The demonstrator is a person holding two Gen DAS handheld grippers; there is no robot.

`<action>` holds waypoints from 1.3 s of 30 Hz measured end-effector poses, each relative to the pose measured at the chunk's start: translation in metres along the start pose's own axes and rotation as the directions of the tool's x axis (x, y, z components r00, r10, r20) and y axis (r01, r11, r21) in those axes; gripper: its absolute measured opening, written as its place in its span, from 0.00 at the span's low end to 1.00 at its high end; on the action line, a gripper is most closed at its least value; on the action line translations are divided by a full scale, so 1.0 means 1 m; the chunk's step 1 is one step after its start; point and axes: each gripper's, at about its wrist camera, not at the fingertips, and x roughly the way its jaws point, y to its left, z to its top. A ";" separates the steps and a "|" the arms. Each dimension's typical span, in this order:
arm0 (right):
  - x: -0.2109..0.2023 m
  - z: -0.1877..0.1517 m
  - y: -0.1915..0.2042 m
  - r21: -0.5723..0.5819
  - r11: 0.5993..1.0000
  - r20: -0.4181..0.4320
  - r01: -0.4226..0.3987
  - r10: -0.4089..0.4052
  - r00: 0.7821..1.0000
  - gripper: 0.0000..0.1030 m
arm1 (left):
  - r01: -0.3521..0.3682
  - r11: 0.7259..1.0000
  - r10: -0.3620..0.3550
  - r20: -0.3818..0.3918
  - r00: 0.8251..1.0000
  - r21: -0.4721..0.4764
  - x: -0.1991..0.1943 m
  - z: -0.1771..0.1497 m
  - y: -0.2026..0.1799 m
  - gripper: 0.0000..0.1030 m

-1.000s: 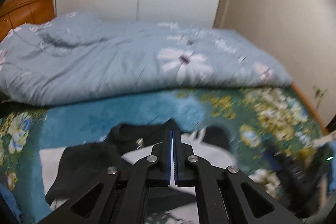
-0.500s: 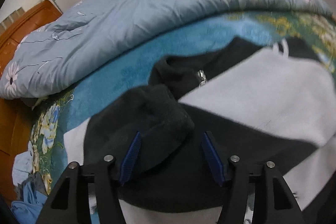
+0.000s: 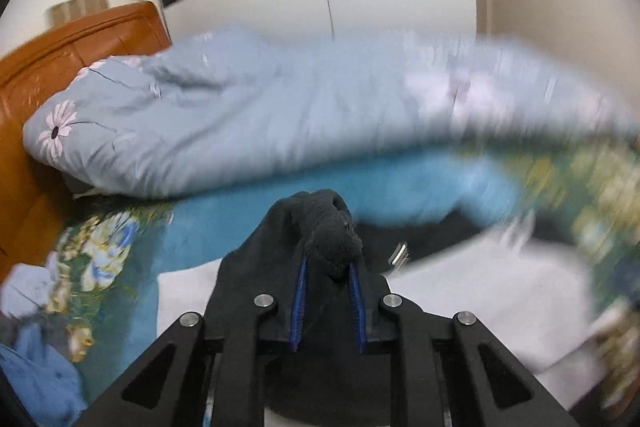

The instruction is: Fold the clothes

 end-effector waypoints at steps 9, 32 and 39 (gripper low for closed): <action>-0.008 0.007 -0.011 0.031 1.000 0.019 0.005 -0.005 1.000 0.55 | 0.286 0.958 -0.286 -0.022 0.958 0.015 -0.013 0.018 -0.074 0.20; 0.041 -0.027 0.044 -0.260 0.952 -0.275 -0.164 0.090 0.957 0.55 | -0.078 0.994 0.068 -0.140 0.988 -0.071 0.016 -0.051 0.024 0.63; 0.074 -0.053 0.038 -0.265 0.961 -0.325 -0.079 -0.012 0.946 0.54 | -0.110 0.959 0.034 -0.280 0.959 -0.259 0.044 -0.101 0.097 0.63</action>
